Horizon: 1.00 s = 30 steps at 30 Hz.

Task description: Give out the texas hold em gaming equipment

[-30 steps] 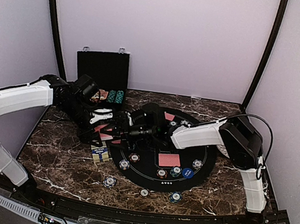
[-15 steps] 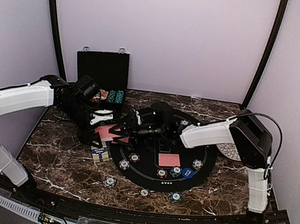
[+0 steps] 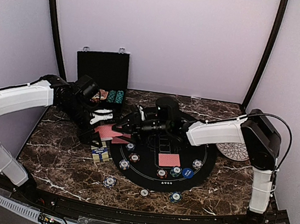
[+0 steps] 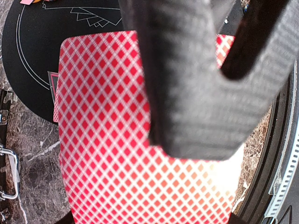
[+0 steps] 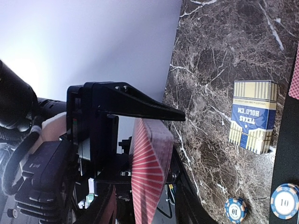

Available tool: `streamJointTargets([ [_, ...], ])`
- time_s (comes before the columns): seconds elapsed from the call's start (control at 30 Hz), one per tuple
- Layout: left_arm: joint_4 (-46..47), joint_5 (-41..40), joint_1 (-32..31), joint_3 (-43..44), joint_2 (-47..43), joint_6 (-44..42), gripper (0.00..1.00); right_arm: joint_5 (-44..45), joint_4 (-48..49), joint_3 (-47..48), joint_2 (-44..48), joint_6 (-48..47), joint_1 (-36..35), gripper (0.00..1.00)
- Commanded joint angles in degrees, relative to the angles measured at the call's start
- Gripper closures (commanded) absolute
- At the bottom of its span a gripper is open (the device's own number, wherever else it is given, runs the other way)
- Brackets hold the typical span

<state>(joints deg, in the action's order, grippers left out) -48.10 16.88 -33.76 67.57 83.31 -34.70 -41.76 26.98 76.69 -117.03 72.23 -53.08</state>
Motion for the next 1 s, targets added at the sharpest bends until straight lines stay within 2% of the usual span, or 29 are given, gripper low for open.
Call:
streamJointTargets([
  [0.0, 0.19, 0.68, 0.01, 1.26, -1.13, -0.46, 1.0, 0.09, 1.1, -0.96, 2.79, -0.18, 0.26, 0.64],
  [0.4, 0.26, -0.06, 0.01, 0.95, -1.22, -0.45, 1.0, -1.01, 2.62, -1.85, 3.59, 1.11, 0.89, 1.0],
  [0.97, 0.21, -1.47, 0.01, 0.27, -2.1, -0.87, 1.0, -1.23, 3.28, -9.49, 10.58, 0.37, 7.66, 1.0],
])
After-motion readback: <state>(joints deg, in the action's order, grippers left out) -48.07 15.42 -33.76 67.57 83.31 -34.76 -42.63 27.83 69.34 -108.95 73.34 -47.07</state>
